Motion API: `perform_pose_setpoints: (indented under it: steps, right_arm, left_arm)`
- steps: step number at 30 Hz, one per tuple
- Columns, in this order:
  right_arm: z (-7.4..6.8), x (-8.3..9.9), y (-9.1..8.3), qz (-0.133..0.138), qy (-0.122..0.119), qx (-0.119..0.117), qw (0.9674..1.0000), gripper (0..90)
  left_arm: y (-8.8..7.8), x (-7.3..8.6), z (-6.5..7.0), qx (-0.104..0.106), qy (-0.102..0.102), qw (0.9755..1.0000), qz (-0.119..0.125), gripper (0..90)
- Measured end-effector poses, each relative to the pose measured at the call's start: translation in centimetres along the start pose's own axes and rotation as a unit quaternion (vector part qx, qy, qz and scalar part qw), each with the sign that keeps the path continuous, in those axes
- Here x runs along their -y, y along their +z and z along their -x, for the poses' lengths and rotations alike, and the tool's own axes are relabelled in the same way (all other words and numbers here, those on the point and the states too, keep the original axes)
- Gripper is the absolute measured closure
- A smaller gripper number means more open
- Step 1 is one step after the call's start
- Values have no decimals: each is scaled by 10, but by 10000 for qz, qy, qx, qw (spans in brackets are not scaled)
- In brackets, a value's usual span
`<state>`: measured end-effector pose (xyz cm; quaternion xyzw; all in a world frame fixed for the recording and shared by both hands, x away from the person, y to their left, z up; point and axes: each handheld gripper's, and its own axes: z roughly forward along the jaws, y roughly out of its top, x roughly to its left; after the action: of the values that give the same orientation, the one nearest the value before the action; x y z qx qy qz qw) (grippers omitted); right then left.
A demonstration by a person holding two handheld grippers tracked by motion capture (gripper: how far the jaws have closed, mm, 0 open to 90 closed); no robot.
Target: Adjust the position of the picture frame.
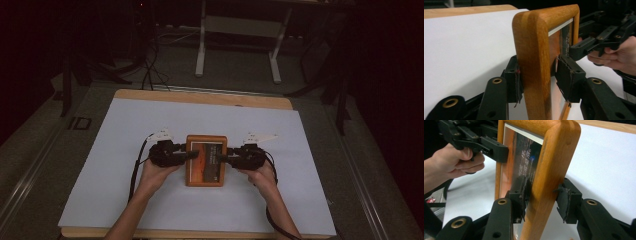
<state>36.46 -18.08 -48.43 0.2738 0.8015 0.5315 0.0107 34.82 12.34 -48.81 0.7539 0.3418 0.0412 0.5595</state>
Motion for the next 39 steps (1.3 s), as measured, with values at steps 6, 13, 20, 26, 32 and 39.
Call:
perform_pose_setpoints:
  steps: [6, 13, 20, 26, 32, 39]
  right_arm:
    - [7, 0, 3, -63, 283, 171, 9994, 609]
    - [16, 3, 7, -26, 542, 99, 9985, 604]
    - [18, 7, 6, -10, 681, 151, 9976, 593]
    - [22, 8, 9, -39, 779, 177, 9968, 581]
    - [27, 9, 15, -89, 926, 190, 9955, 560]
    - [36, 11, 23, -191, 1222, 181, 9922, 532]
  left_arm:
    - [8, -1, -6, -156, -190, 9997, -99, 524]
    - [15, -5, -18, 4, -403, 9988, -265, 517]
    - [25, -6, -23, 77, -514, 9981, -327, 494]
    - [29, -5, -25, 0, -590, 9978, -305, 473]
    - [34, -2, -31, -50, -756, 9965, -346, 454]
    - [43, 2, -43, 39, -1048, 9936, -430, 440]
